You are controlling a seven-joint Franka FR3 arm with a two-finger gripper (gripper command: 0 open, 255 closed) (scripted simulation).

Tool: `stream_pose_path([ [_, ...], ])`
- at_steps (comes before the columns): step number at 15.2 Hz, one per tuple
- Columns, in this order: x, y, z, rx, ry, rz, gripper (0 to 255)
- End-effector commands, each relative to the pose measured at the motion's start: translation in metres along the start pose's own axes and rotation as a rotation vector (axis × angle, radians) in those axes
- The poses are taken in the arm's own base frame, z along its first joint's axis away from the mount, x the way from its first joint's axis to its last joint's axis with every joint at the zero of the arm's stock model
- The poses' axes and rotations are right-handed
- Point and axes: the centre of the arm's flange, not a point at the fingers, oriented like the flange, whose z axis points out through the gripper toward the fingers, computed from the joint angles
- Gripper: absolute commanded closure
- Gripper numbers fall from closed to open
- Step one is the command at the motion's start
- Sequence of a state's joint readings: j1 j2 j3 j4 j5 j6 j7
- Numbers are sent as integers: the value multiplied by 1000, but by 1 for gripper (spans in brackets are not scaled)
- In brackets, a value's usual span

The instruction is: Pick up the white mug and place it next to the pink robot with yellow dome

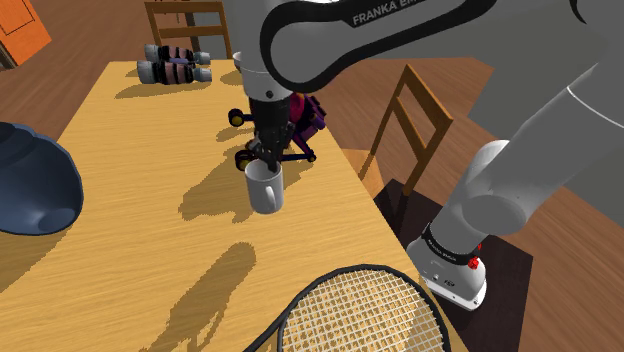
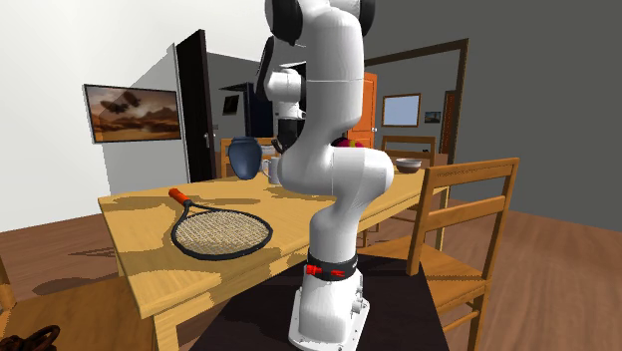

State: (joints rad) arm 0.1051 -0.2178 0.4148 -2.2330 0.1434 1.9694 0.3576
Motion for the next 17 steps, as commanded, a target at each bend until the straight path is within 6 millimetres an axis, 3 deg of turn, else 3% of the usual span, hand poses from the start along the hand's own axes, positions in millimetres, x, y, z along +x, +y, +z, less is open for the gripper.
stream_pose_path([
  [1,-1,0,10,0,1,0,255],
  [11,3,1,66,0,1,0,255],
  [17,3,1,66,0,1,0,255],
])
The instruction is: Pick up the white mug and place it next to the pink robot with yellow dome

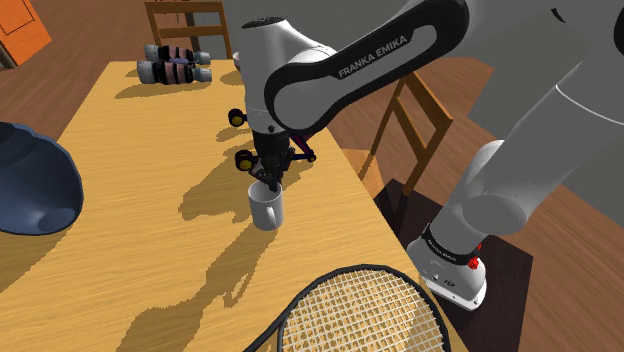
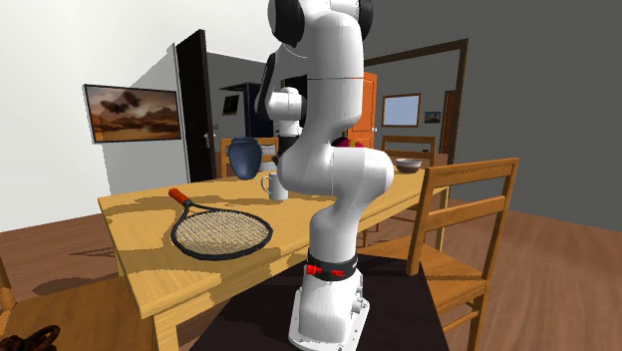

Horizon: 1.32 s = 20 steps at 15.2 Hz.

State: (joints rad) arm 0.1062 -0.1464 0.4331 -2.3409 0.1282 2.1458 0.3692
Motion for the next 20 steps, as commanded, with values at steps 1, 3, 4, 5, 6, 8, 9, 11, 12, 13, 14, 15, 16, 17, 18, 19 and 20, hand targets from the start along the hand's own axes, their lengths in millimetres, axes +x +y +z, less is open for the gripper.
stream_pose_path([
  [1,0,0,0,0,0,0,255],
  [3,0,0,0,0,0,0,0],
  [4,0,0,0,0,0,0,0],
  [5,0,0,0,0,0,0,0],
  [6,0,0,0,0,0,0,0],
  [8,0,0,0,0,0,0,0],
  [9,0,0,-13,0,0,0,0],
  [11,0,0,-40,0,0,0,0],
  [12,0,0,-50,0,0,0,0],
  [13,0,0,-50,0,0,0,0],
  [14,0,0,-50,0,0,0,0],
  [15,0,0,-50,0,0,0,0],
  [16,0,0,-50,0,0,0,0],
  [17,0,0,-50,0,0,0,0],
  [18,0,0,-50,0,0,0,0],
  [19,0,0,-50,0,0,0,0],
  [20,0,0,-50,0,0,0,0],
])
